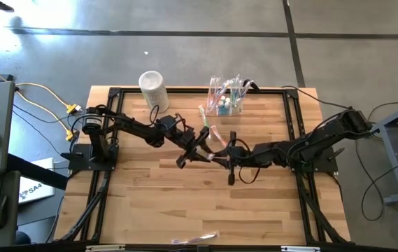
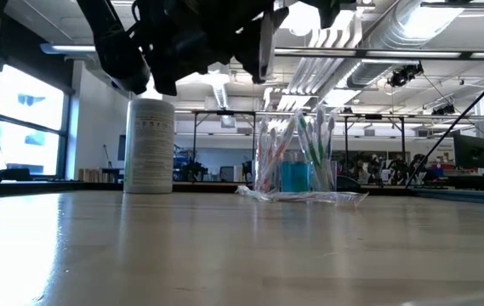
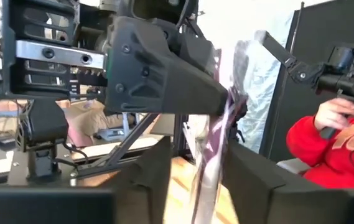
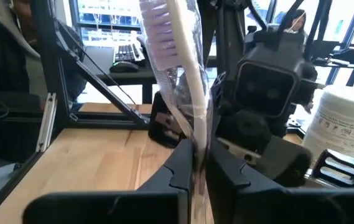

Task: Pick & Place toothbrushing station
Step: Put the violet toothbrush into the transparent organizer

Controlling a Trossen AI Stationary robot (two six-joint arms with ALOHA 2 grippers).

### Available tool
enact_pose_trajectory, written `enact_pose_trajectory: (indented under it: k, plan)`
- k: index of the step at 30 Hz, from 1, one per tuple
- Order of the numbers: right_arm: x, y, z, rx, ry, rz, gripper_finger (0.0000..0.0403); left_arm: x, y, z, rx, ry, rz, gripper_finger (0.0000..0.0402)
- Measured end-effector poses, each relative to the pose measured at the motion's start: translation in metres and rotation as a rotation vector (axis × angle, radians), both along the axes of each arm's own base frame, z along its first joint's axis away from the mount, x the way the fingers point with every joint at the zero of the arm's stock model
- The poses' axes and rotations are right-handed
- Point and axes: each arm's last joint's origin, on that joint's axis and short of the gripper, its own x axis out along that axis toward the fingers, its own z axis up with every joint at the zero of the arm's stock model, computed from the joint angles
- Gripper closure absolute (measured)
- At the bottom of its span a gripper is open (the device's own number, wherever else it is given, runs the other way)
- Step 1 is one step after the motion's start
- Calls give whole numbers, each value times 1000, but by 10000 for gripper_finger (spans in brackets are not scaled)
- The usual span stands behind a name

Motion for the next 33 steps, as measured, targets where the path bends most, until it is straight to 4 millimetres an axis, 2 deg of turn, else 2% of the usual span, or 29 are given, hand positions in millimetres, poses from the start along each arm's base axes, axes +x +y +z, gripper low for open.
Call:
enact_pose_trajectory:
  k: [6, 11, 21, 27, 33]
  plan:
    - [-2, 0, -3, 38, 49, -4, 388, 0, 2, 0, -27, 16, -2, 178]
    - [-4, -1, -11, 64, 118, -90, 388, 0, 3, 1, -19, -2, 21, 148]
    - [-6, -2, -16, 118, 155, -135, 388, 2, 3, 3, 69, -99, 186, 164]
    - [-5, -6, -18, 129, 171, -152, 388, 3, -7, 3, 128, -143, 236, 177]
    - [-5, -8, -19, 145, 185, -164, 388, 3, -9, 3, 133, -148, 251, 213]
